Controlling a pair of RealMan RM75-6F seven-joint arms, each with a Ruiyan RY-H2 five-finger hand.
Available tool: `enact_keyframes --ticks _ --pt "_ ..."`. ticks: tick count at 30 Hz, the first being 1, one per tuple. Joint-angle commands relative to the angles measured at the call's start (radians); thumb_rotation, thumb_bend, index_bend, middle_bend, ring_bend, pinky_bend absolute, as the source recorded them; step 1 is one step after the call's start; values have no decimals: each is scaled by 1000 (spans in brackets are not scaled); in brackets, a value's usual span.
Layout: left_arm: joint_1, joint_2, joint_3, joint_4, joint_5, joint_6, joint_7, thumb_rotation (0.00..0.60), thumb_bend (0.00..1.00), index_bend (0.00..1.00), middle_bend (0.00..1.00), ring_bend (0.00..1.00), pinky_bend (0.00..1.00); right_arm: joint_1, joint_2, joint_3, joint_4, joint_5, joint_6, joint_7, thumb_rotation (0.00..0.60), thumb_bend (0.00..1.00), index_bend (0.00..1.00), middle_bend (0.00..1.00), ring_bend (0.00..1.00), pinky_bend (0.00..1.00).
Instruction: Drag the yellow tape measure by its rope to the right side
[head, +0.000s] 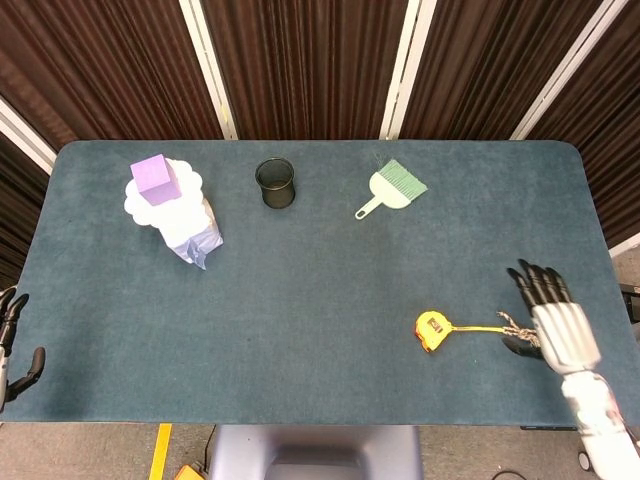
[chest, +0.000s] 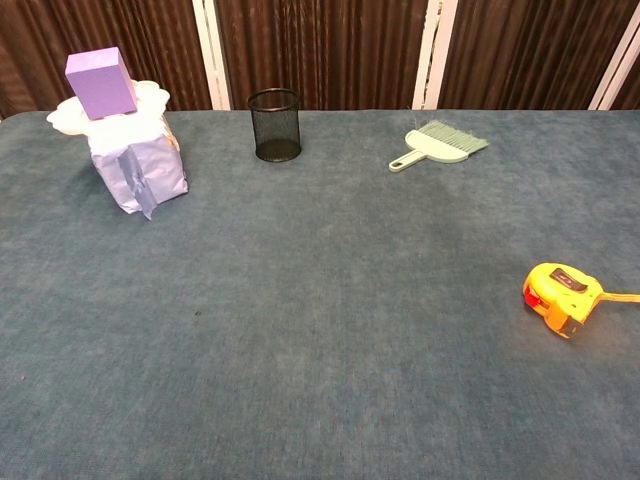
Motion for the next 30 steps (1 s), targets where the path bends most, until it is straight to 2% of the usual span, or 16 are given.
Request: enact_keyframes --ticks 1,5,9,20,30 --pt "-2 0 0 0 -2 -3 3 600 466 44 0 0 72 -134 54 -35 -39 -15 147 1 600 195 148 0 0 0" --pt "-3 -1 1 -1 -1 -5 3 600 465 44 0 0 72 -185 62 -32 14 7 187 55 600 194 165 0 0 0" --pt "-5 0 2 -3 0 -9 3 600 465 44 0 0 72 -181 62 -43 73 -7 135 121 600 195 169 0 0 0" --pt "-25 -6 8 3 -3 -52 14 600 466 44 0 0 72 -169 19 -21 93 -30 95 54 600 195 153 0 0 0" --pt "-28 -10 10 4 -8 -58 26 600 466 44 0 0 72 -173 4 -1 96 -34 89 52 600 195 155 0 0 0"
